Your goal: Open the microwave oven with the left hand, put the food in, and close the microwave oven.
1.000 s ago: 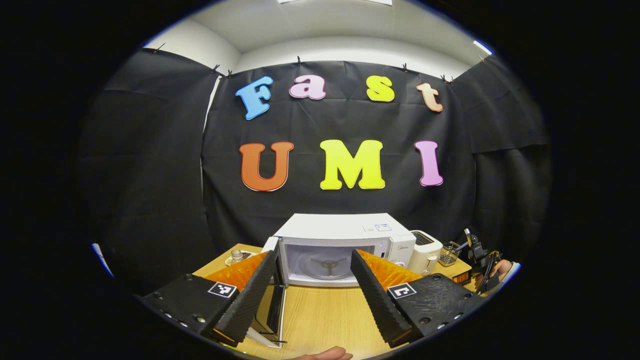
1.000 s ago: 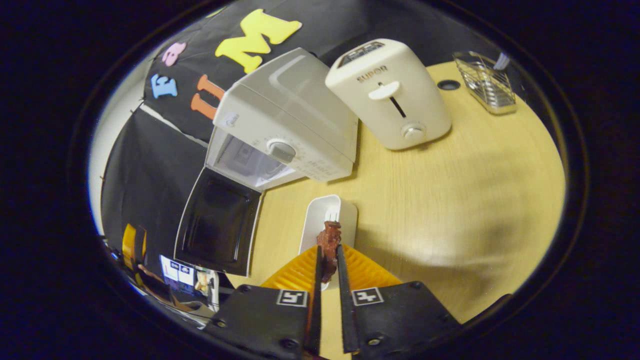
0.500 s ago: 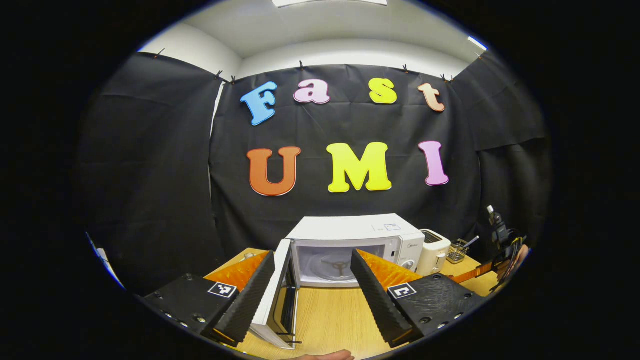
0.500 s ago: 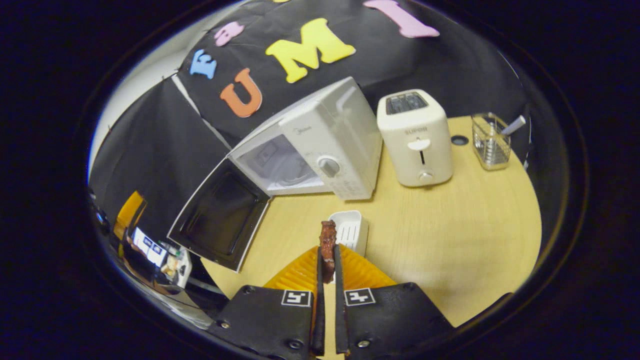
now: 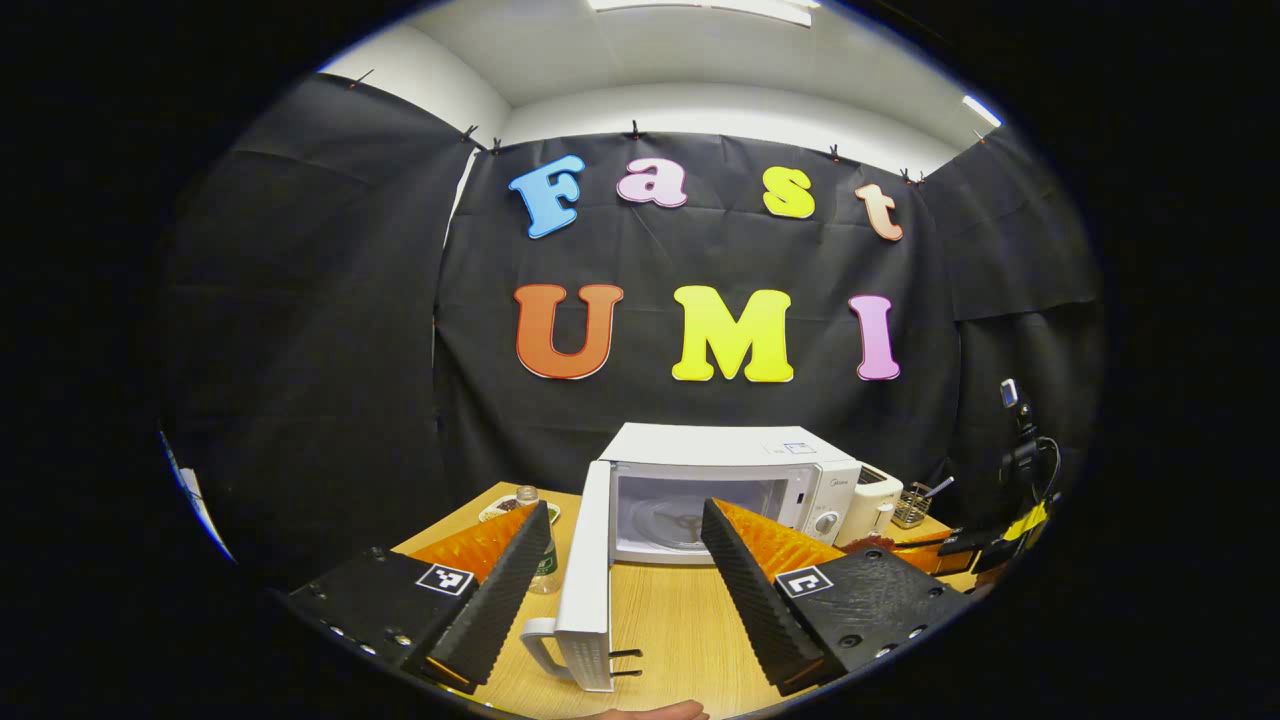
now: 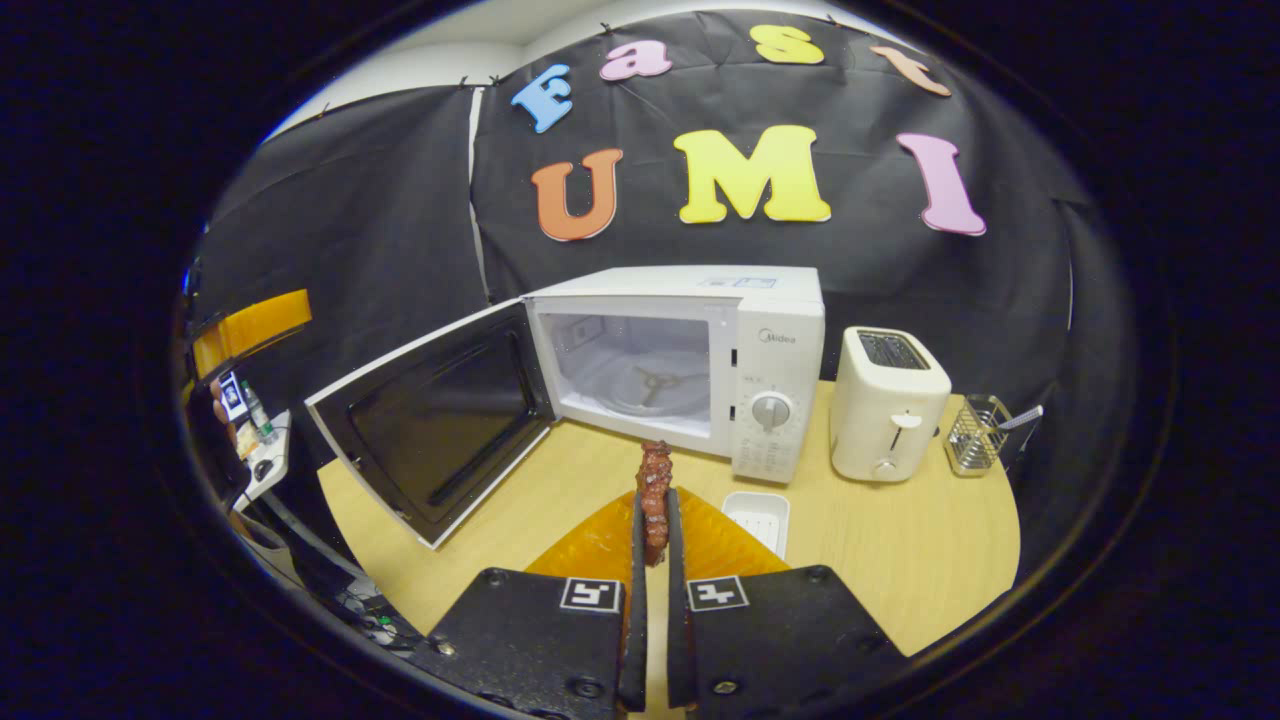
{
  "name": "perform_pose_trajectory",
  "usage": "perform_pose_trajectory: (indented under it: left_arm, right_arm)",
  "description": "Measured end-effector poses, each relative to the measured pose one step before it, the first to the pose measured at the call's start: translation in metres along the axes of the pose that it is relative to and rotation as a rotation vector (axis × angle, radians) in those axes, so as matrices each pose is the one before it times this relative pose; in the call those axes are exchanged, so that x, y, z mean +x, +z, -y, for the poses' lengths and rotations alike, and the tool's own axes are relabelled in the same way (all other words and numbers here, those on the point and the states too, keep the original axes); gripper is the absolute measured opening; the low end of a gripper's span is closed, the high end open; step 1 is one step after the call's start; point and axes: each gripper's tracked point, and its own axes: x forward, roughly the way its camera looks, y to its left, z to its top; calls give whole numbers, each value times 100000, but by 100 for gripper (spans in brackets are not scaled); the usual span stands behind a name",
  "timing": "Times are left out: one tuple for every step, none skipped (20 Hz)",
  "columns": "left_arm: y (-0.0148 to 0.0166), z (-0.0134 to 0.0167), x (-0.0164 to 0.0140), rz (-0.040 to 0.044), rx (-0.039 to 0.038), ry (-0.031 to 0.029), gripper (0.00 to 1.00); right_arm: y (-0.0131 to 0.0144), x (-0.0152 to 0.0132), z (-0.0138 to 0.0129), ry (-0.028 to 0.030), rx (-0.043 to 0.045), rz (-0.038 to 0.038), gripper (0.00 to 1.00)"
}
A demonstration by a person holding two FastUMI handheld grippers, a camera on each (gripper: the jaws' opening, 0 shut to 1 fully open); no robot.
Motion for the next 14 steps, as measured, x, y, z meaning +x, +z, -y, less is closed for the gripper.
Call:
perform_pose_trajectory:
  left_arm:
    - [-30, -753, -207, -315, 235, 148, 93]
    - [-26, -725, -122, 116, 454, 745, 94]
    - [59, -702, -65, 328, 487, 676, 94]
    - [5, -578, -79, 414, 247, 476, 94]
    - [101, -420, -240, 529, -4, 237, 93]
    - [-34, -361, -17, 319, -62, -115, 94]
    - [-195, -306, 75, -109, -102, 49, 93]
    - [-178, -345, -35, -266, -326, 253, 93]
    - [38, -357, -116, -189, -336, -38, 94]
    - [-62, -171, -69, -382, -597, -71, 94]
    - [6, -142, -88, -272, -743, -36, 94]
    - [135, -137, 25, -224, -783, -128, 93]
    - [83, 18, -7, -318, -712, -755, 94]
    - [80, 376, -73, -145, -986, -1757, 94]
  right_arm:
    - [663, 967, -394, -2055, 604, 2427, 11]
    - [541, 980, -562, -1145, 1387, 2446, 11]
    - [616, 1112, -474, -1157, 2039, 2130, 11]
    - [548, 1285, -424, -1587, 2426, 1961, 11]
    - [424, 1148, -273, -1027, 1521, 1154, 11]
    - [205, 1469, -319, -1414, 1159, 1106, 11]
    - [155, 1244, -268, -1163, 911, 528, 11]
    - [19, 1248, -469, -1111, 1777, 430, 11]
    - [-74, 1241, -641, -657, 1432, 170, 11]
    - [-56, 1274, -645, -209, 1247, 130, 11]
    - [4, 1159, -815, 20, 1094, 743, 11]
    - [50, 1350, -749, -389, 961, 557, 11]
    - [-133, 1059, -631, -363, 1149, 461, 11]
    - [-144, 1180, -721, -361, 846, 488, 11]
